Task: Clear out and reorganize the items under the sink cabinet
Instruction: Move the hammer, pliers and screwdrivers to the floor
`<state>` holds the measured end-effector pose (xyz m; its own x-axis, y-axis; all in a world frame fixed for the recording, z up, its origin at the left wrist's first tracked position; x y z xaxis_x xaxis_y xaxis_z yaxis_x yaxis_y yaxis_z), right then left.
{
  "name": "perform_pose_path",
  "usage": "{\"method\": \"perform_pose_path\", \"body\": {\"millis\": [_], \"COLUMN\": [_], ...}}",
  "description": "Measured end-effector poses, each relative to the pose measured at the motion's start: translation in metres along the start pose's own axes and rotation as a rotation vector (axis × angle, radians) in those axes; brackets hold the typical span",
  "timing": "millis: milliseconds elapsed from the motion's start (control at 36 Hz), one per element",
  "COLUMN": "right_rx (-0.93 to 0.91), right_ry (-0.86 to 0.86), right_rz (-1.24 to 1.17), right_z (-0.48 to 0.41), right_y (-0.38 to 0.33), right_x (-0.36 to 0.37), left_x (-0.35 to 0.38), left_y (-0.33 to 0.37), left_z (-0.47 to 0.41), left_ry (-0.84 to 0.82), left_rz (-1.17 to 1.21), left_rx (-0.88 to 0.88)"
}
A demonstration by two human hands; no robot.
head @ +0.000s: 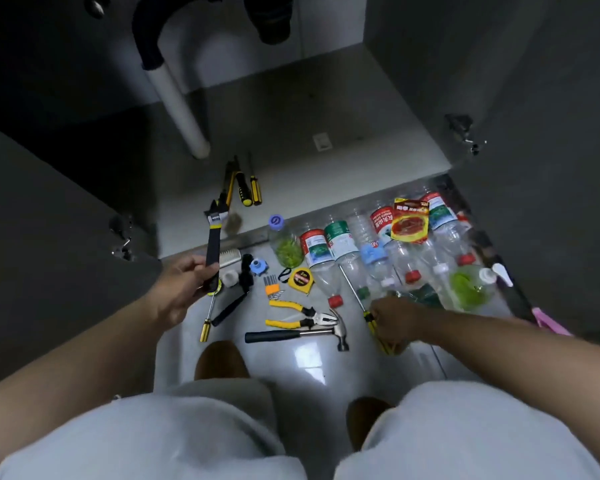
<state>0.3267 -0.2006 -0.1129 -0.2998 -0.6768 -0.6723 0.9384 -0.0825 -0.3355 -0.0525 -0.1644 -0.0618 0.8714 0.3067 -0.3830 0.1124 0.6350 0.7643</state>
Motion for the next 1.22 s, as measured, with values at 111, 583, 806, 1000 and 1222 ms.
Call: {"method": "perform_pose_path", "body": {"millis": [111, 583, 806, 1000, 1222], "right_rx": [0.064, -0.011, -0.341, -0.534, -0.602], "right_ry": [0.024, 0.444, 0.343, 0.282, 0.284], "right_rz": [-0.045, 0.317, 0.297, 0.233, 0.274], "right_z": [-0.005, -0.005, -0.013, -0.020, -0.034], "right_y": [0.025, 0.011, -0.018, -0.050, -0.081], "right_x": [0.060, 0.095, 0.092, 0.061, 0.019], "left_x": [-0.012, -0.006, 0.015, 0.009, -0.008], "left_y": [-0.016, -0.148, -0.187, -0.209, -0.223], "left_z": [0.007, 0.007, 0.012, 0.006, -0.006], "left_ry": [0.017, -0.264, -0.235, -0.067, 0.062], "left_rz": [-0.046, -0.182, -0.064, -0.033, -0.202], "left_rx": [0.000, -0.109, -0.116, -0.059, -0.082]}}
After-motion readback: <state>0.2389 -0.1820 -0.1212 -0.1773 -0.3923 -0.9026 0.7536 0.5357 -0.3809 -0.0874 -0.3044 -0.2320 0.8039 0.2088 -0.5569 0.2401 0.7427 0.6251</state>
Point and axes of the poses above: each hand's wrist, its own z-axis away from the middle knuckle, its own x-axis out of the palm, y = z × x, the point moved 7 cm from there along -z, towards the middle knuckle, and after that the axes turned 14 degrees about y, right-handed, at the moved point
